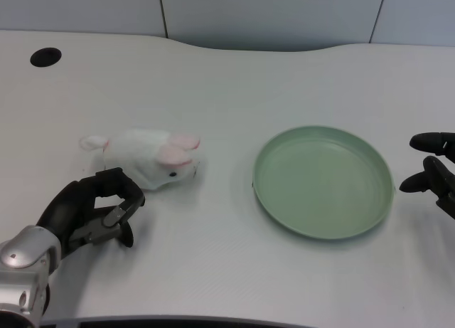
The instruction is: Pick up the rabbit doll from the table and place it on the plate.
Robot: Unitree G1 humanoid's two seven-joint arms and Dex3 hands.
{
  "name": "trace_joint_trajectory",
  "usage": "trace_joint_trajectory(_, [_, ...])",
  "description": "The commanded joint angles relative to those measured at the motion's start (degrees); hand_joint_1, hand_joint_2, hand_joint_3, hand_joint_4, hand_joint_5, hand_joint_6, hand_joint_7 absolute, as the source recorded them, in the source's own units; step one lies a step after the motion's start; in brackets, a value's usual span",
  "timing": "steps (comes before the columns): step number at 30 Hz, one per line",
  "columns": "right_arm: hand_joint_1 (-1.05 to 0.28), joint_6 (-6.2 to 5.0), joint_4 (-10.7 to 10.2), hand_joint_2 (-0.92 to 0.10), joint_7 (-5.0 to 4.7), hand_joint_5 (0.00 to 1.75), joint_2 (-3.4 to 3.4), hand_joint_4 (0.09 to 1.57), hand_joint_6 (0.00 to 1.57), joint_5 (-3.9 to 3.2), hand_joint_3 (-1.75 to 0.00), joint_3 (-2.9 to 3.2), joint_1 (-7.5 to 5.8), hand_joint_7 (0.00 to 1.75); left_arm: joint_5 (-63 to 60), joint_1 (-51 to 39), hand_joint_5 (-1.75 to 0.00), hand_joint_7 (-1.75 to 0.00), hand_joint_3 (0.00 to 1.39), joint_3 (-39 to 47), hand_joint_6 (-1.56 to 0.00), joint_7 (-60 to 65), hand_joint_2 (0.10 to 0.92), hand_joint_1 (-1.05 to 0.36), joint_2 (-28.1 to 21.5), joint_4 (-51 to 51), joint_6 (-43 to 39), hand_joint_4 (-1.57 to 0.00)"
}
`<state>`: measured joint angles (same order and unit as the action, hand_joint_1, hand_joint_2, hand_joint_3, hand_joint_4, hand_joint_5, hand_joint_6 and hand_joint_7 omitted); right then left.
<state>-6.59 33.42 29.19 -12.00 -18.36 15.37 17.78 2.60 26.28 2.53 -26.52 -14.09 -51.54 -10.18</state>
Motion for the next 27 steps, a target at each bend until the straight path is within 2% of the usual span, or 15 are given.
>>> trace_joint_trajectory(1, [-0.28, 0.89, -1.02, -0.92, -0.49, 1.5, -0.52, 0.33, 0.32, -0.3, -0.53, 0.17, -0.79, 1.07, -0.33, -0.82, -1.75, -1.7, 0.55, -0.11, -0.46, -0.09, 0.921, -0.53, -0.65, -0.27, 0.27, -0.68])
trace_joint_trajectory(2, [-0.28, 1.12, -1.1, -0.92, -0.51, 1.5, -0.51, 0.33, 0.32, -0.4, -0.53, 0.23, -0.79, 1.07, -0.3, -0.75, -1.75, -1.7, 0.55, -0.07, -0.46, -0.1, 0.921, -0.53, -0.64, -0.37, 0.25, -0.67])
trace_joint_trajectory(4, [-0.28, 0.9, -0.45, -0.92, 0.1, 1.51, -0.55, 0.34, 0.32, -0.77, -0.53, 0.47, -0.57, 1.07, -0.35, -0.67, -1.75, -1.7, 0.55, -0.05, -0.45, 0.27, 0.921, -0.53, -0.55, -0.3, 0.47, -0.68])
trace_joint_trajectory(5, [-0.28, 0.46, -0.2, -0.92, 0.33, 1.51, -0.6, 0.35, 0.32, -0.73, -0.53, 0.46, -0.5, 1.07, -0.3, -0.66, -1.75, -1.71, 0.55, -0.02, -0.45, 0.22, 0.921, -0.53, -0.49, -0.34, 0.3, -0.68])
trace_joint_trajectory(9, [-0.28, 0.05, -0.18, -0.92, 0.47, 1.51, -0.68, 0.36, 0.31, -0.54, -0.53, 0.47, -0.55, 1.07, -0.44, -0.5, -1.75, -1.71, 0.56, -0.21, -0.44, -0.13, 0.921, -0.53, -0.59, -0.61, 0.14, -0.66])
trace_joint_trajectory(11, [-0.29, 0.28, 0.21, -0.92, 0.64, 1.51, -0.67, 0.36, 0.32, -0.79, -0.52, 0.63, -0.36, 1.07, -0.1, -0.48, -1.75, -1.71, 0.56, 0.02, -0.45, -0.29, 0.921, -0.54, -0.51, -0.55, 0.4, -0.69])
trace_joint_trajectory(14, [-0.3, -0.08, 0.38, -0.92, 1.24, 1.51, -0.47, 0.36, 0.33, -1.13, -0.52, 0.79, -0.52, 1.07, -0.13, -1.04, -1.75, -1.7, 0.55, 0.17, -0.46, 0.04, 0.921, -0.53, -0.49, -0.23, -1.17, -0.7])
trace_joint_trajectory(19, [-0.3, -0.69, 0.06, -0.92, 1.25, 1.51, -0.28, 0.37, 0.33, -0.87, -0.52, 0.77, -1.03, 1.08, -0.16, -2.85, -1.75, -1.67, 0.55, 0.78, -0.44, 1.9, 0.921, -0.55, 0.29, 2.67, -8.13, -0.67])
trace_joint_trajectory(21, [-0.3, -0.16, -0.46, -0.92, 0.98, 1.5, -0.27, 0.37, 0.33, -0.95, -0.52, 0.8, -1.31, 1.08, -0.95, -3.74, -1.75, -1.65, 0.56, 0.38, -0.42, 2.9, 0.921, -0.56, 0.4, 4.23, -12.41, -0.64])
trace_joint_trajectory(24, [-0.31, 0.34, -1.98, -0.92, 0.27, 1.49, -0.22, 0.35, 0.34, -0.7, -0.51, 0.59, -2.0, 1.07, -3.83, -4.94, -1.75, -1.66, 0.57, -0.53, -0.4, 6.59, 0.921, -0.56, 0.35, 6.42, -19.53, -0.6])
trace_joint_trajectory(27, [-0.3, 0.29, -1.56, -0.92, 0.7, 1.49, -0.35, 0.33, 0.33, -1.01, -0.51, 0.68, -1.9, 1.07, -11.55, -5.21, -1.75, -1.71, 0.61, -2.76, -0.35, 14.31, 0.921, -0.54, -1.15, 8.34, -25.97, -0.52])
